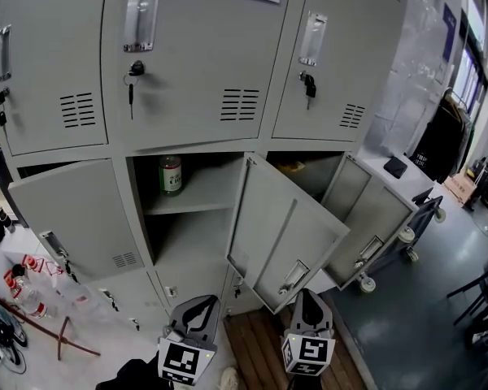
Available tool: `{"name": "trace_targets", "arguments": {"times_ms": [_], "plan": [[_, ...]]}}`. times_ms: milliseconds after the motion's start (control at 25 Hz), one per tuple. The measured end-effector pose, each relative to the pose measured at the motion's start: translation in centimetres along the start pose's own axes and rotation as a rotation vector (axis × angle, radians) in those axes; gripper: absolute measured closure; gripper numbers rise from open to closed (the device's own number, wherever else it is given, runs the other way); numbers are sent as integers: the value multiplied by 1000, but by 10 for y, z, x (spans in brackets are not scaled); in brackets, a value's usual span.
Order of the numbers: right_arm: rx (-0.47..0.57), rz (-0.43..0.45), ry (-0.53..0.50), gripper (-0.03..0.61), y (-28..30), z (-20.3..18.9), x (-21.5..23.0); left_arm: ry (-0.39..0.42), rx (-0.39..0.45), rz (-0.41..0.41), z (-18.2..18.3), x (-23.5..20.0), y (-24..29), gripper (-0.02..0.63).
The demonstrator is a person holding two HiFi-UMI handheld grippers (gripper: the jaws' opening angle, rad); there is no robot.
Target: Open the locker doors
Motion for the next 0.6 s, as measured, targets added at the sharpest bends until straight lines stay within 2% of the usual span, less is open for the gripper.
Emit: {"name": "trace_targets", "arguments": {"times_ms": [400,600], "plan": [[-6,-6,-6,563,6,-1,8,-14,0,5,-1,0,11,589],[23,-1,-7,563,-3,10,1,-13,10,13,3,-3,5,589]]}}
Point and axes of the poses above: the fingertips, and each gripper's own axes: y forward along the fingers, x to its right, z out of its top, the point moved 1 cm from there along -y, backward along the fingers, and after that the axes turned 2 degrees about y, right-handed, at the moved point
